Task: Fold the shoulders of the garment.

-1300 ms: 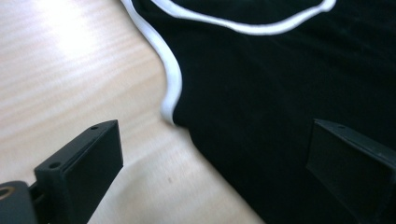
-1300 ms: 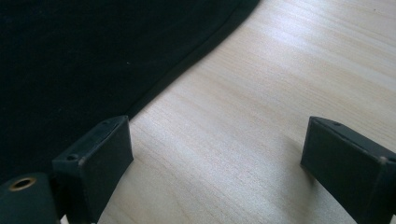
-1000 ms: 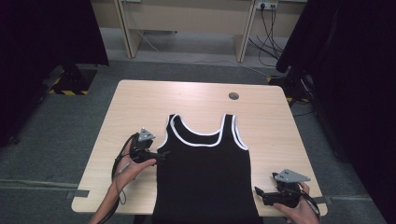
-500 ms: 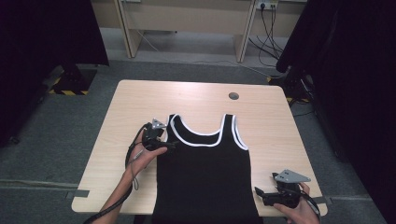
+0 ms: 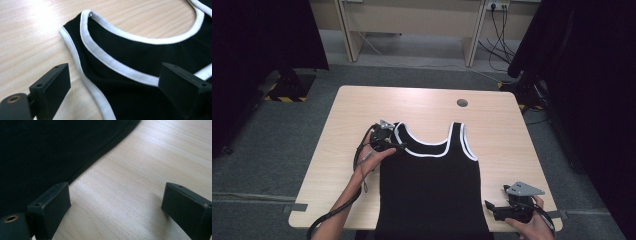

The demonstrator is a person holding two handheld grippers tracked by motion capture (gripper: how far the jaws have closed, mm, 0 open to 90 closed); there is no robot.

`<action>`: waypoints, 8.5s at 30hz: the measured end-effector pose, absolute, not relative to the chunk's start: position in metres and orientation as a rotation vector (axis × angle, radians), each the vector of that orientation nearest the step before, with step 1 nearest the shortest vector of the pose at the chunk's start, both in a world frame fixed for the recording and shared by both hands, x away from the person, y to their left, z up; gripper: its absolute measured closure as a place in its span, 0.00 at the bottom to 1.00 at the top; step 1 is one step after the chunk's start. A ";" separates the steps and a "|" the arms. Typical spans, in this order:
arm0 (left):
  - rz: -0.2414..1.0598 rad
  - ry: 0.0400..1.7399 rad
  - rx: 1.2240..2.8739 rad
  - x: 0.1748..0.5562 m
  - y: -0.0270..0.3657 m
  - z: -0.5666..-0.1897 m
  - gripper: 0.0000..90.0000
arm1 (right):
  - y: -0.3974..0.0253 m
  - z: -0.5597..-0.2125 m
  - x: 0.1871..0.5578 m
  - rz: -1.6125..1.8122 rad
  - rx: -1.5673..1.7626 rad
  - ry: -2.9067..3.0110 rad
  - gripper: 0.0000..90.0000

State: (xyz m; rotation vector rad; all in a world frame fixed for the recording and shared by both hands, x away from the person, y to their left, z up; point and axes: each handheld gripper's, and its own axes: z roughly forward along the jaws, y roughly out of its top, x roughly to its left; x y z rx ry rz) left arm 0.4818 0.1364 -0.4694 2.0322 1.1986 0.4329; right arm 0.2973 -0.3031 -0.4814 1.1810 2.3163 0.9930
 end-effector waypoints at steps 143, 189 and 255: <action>0.428 0.893 2.096 0.309 0.138 -0.478 0.16 | -0.301 -0.473 0.322 1.010 1.206 2.359 0.18; 0.384 0.912 2.174 0.323 0.135 -0.485 0.01 | -0.234 -0.462 0.482 0.978 1.265 2.330 0.22; 0.385 0.914 2.175 0.322 0.135 -0.485 0.00 | -0.208 -0.430 0.406 1.296 0.851 2.413 0.54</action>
